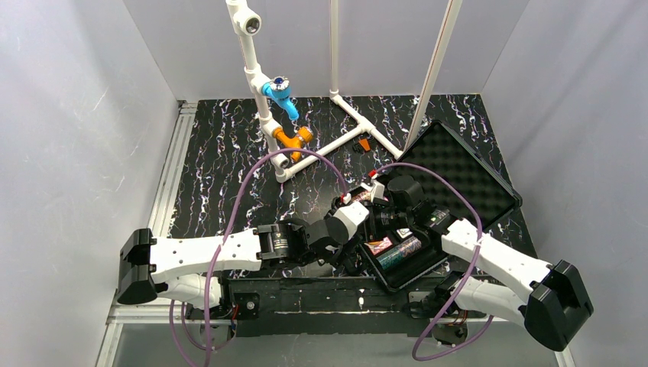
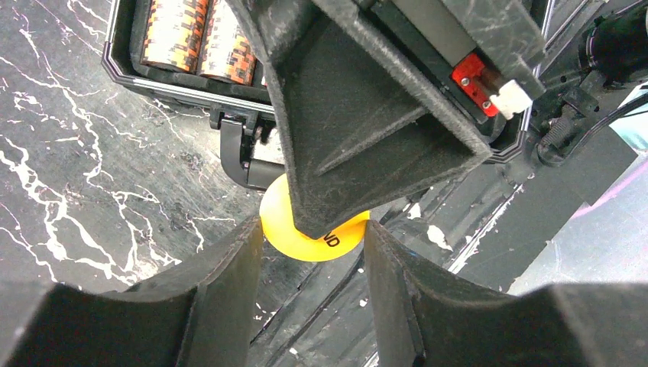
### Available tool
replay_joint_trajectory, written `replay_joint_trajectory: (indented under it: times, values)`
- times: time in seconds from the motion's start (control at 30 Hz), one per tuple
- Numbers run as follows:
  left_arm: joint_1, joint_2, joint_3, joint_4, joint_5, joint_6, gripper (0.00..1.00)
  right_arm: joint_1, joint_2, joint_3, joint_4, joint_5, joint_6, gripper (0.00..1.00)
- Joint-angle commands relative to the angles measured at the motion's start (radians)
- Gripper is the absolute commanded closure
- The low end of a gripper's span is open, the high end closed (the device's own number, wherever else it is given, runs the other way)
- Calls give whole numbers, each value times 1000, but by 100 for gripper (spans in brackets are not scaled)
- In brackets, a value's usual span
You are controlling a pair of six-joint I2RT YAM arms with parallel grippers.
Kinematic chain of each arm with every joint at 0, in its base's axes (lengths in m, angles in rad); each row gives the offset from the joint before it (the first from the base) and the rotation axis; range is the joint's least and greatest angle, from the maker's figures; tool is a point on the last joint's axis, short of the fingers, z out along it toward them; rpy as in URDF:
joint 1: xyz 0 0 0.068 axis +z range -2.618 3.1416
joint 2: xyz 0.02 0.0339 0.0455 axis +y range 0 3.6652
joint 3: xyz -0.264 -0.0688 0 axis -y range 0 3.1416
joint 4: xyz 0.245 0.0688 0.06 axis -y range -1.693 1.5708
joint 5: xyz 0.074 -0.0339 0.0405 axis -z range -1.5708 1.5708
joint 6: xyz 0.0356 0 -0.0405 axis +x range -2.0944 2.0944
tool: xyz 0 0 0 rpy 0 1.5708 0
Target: Pack up texas hold em set
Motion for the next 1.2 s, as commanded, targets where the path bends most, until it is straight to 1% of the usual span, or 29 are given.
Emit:
replay_joint_trajectory:
  times: [0.0,0.17,0.2,0.23,0.33,0.4,0.57,0.6,0.67,0.7,0.73,0.87,1.03,1.1,1.17]
  values:
    - [-6,-8,38,2,-31,17,66,8,10,34,-12,-42,-30,68]
    - [-6,-7,35,1,-35,17,66,8,13,41,-16,-46,-38,95]
    - [-6,-5,33,1,-37,17,66,8,13,43,-16,-46,-37,99]
    - [-7,-4,33,1,-39,18,65,8,12,44,-17,-44,-38,99]
    - [-7,-18,23,1,-48,12,58,7,10,50,-21,-44,-37,99]
    - [-9,-27,15,1,-54,11,49,8,7,55,-25,-40,-38,99]
    - [-17,-62,-10,-7,-57,18,22,8,-12,76,-64,17,-55,99]
    - [-19,-73,-17,-9,-57,15,17,8,-20,76,-70,34,-55,99]
    - [-20,-97,-30,-20,-54,12,12,8,-34,78,-85,82,-51,99]
    - [-22,-108,-35,-32,-53,10,5,8,-42,79,-96,102,-50,99]
    - [-23,-120,-38,-46,-53,6,2,8,-47,82,-108,122,-50,99]
    - [-28,-166,-39,-118,-53,0,2,8,-89,99,-183,229,-64,99]
    - [-28,-208,34,-277,-56,-2,2,7,-161,104,-280,416,-42,99]
    - [-28,-226,55,-331,-73,-1,2,8,-188,98,-307,464,-28,99]
    - [-28,-247,65,-377,-103,-2,2,8,-217,101,-349,546,-14,99]
